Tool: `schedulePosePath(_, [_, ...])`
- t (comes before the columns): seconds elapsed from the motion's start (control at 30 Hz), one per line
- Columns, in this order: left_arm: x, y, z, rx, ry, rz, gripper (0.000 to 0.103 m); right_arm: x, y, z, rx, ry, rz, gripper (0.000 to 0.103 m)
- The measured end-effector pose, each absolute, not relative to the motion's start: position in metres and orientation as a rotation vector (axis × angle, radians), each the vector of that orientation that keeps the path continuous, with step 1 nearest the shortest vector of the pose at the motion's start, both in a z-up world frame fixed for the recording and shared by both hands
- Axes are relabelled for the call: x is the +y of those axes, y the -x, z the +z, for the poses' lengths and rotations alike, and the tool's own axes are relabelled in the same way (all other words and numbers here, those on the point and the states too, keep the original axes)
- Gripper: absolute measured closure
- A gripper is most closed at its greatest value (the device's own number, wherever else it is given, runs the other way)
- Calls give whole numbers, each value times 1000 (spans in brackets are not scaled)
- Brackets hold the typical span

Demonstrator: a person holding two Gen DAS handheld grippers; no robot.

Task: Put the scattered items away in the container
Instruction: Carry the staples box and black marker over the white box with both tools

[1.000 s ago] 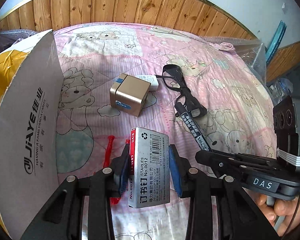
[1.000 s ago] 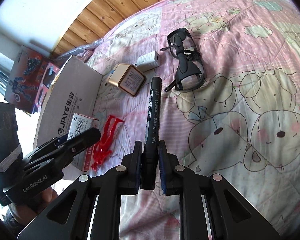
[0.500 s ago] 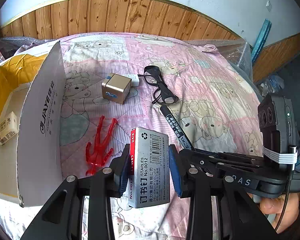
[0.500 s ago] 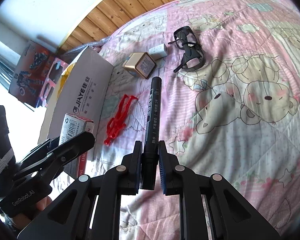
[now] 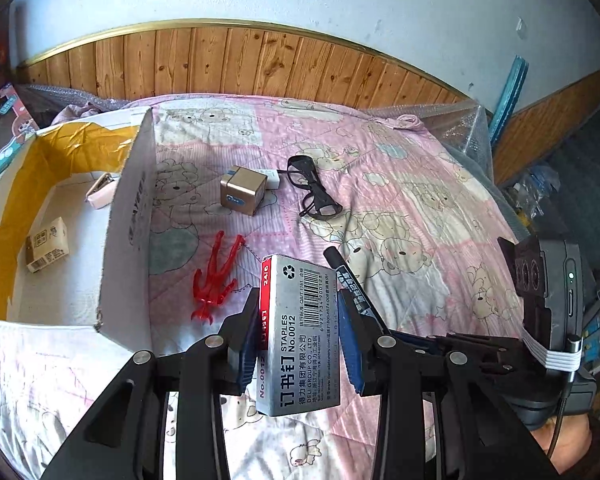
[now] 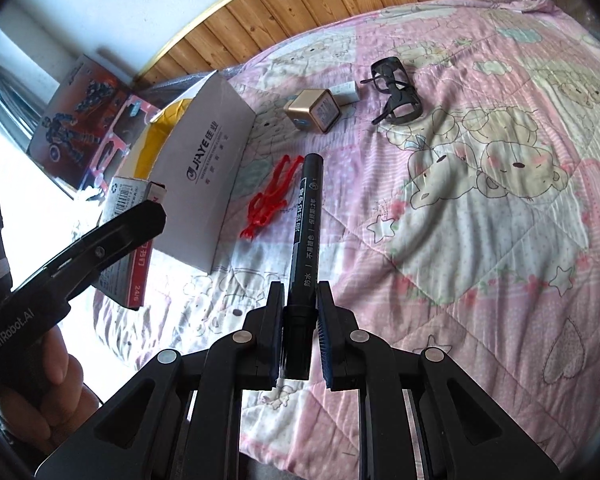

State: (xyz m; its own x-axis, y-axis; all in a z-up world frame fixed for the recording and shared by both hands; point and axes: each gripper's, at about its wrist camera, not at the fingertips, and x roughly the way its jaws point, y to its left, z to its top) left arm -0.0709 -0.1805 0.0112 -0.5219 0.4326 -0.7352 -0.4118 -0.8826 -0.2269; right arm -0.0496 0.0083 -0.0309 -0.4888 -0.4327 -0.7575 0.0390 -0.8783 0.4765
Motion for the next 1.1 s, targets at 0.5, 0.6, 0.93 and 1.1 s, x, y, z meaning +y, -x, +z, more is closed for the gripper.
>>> schedulePosePath(0.5, [-239, 26, 28, -47, 1145, 2523, 66, -45, 6, -4, -462, -1338, -2431, 87])
schedulePosePath(0.6, [-247, 21, 30, -61, 1140, 2535, 66, -53, 2, 3, -431, -1322, -2432, 87])
schedulePosePath(0.93, [-270, 10, 43, -94, 1093, 2589, 66, -79, -5, 22, -356, -1275, -2422, 87])
schedulePosePath(1.1, [-281, 9, 47, -106, 1084, 2622, 66, -91, -6, 32, -320, -1249, -2406, 87])
